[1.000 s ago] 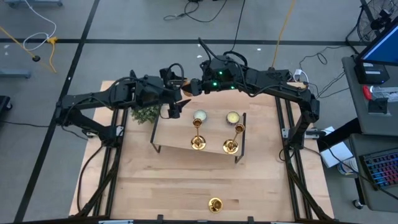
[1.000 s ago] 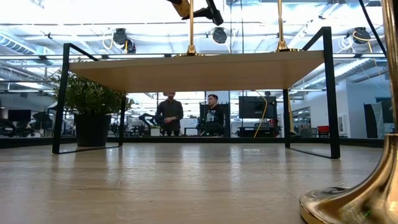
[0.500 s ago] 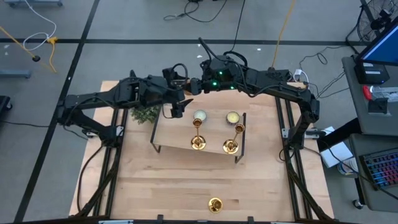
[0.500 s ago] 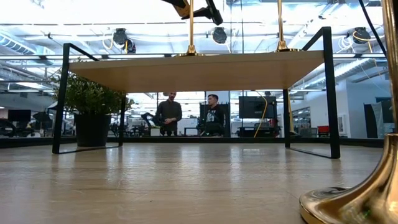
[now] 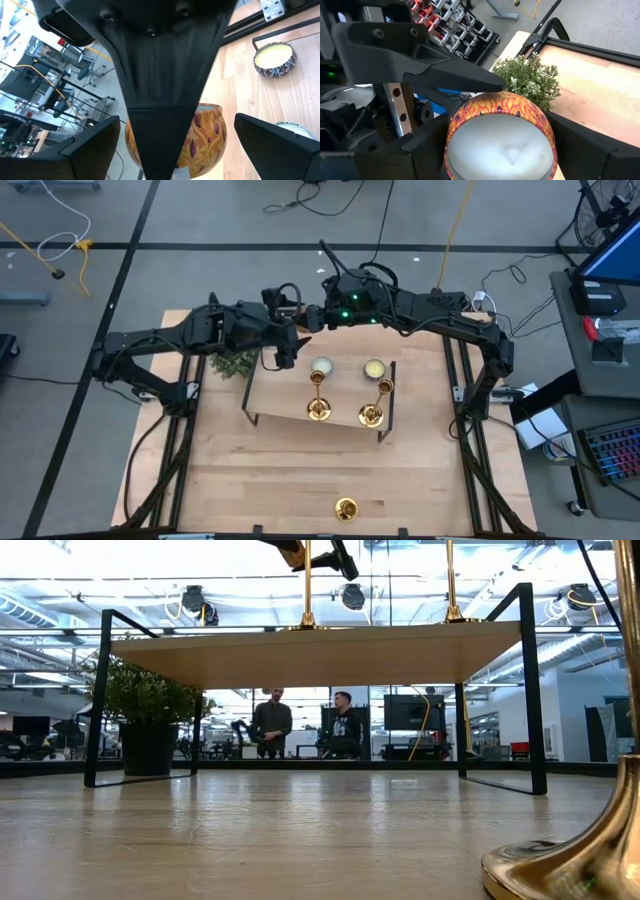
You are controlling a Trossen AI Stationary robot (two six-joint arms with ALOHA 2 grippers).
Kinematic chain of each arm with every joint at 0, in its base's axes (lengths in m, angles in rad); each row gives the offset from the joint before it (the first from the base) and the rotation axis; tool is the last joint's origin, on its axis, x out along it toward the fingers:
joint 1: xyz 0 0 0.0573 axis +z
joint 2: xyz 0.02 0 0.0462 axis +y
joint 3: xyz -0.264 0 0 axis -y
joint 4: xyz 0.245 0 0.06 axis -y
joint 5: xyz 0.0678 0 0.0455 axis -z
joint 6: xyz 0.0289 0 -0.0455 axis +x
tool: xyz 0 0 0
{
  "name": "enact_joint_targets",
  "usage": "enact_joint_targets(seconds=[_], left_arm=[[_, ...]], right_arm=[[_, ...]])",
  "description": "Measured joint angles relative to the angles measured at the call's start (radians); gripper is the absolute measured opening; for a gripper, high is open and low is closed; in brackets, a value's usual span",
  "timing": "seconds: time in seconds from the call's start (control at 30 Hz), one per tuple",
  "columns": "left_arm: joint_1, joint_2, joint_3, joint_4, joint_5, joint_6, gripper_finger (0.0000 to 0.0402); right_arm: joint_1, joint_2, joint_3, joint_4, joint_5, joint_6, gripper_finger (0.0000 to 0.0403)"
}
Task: Pick & Place candle stick holders
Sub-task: Put the scented candle on the shelf
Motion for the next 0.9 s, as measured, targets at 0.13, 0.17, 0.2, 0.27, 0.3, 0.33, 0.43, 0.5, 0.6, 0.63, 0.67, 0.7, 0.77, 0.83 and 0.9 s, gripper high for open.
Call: enact_joint_targets(seconds=[0.13,0.17,0.2,0.27,0.3,0.33,0.43,0.5,0.6,0.63,0.67,0.7,0.77,0.83,0.9], left_arm=[[0.007,0.000,0.000,0.009,-0.001,0.001,0.0397],[0.010,0.000,-0.001,0.009,-0.001,0.001,0.0397],[0.014,0.000,-0.001,0.010,0.000,0.001,0.0397],[0.019,0.000,-0.001,0.012,0.002,0.000,0.0397],[0.021,0.000,-0.001,0.012,0.004,-0.002,0.0397],[0.022,0.000,-0.001,0.012,0.004,-0.004,0.0397],[0.023,0.000,-0.001,0.012,0.005,-0.005,0.0397],[0.023,0.000,-0.001,0.012,0.007,-0.007,0.0397],[0.023,0.000,-0.001,0.011,0.008,-0.009,0.0397],[0.023,0.001,-0.001,0.012,0.008,-0.009,0.0397],[0.023,0.007,-0.001,0.017,0.008,-0.009,0.0397],[0.023,0.011,-0.001,0.022,0.008,-0.010,0.0397],[0.023,0.016,-0.002,0.010,0.008,-0.010,0.0397],[0.023,0.020,-0.003,0.015,0.008,-0.009,0.0397],[0.023,0.030,0.000,0.030,0.006,-0.007,0.0397]], right_arm=[[0.000,0.000,0.000,0.000,0.000,0.002,0.0299],[0.000,0.000,0.000,0.000,0.000,0.006,0.0299],[0.000,0.000,0.000,0.000,0.000,0.007,0.0299],[0.000,0.000,0.000,0.002,0.000,0.007,0.0299],[0.000,0.000,0.000,0.003,0.000,0.007,0.0299],[0.000,0.000,0.000,0.005,0.000,0.008,0.0299],[0.000,0.000,0.000,0.007,0.000,0.008,0.0299],[0.000,0.000,0.000,0.007,0.000,0.008,0.0299],[0.000,0.000,0.000,0.007,0.000,0.008,0.0299],[0.000,0.000,0.000,0.007,0.000,0.008,0.0299],[0.000,0.000,0.000,0.007,0.000,0.008,0.0299],[0.000,0.000,0.000,0.007,0.000,0.008,0.0299],[0.000,0.000,0.000,0.006,0.000,0.008,0.0299],[0.000,0.000,0.000,0.007,0.000,0.008,0.0299],[0.000,0.000,0.000,0.007,0.000,0.008,0.0299]])
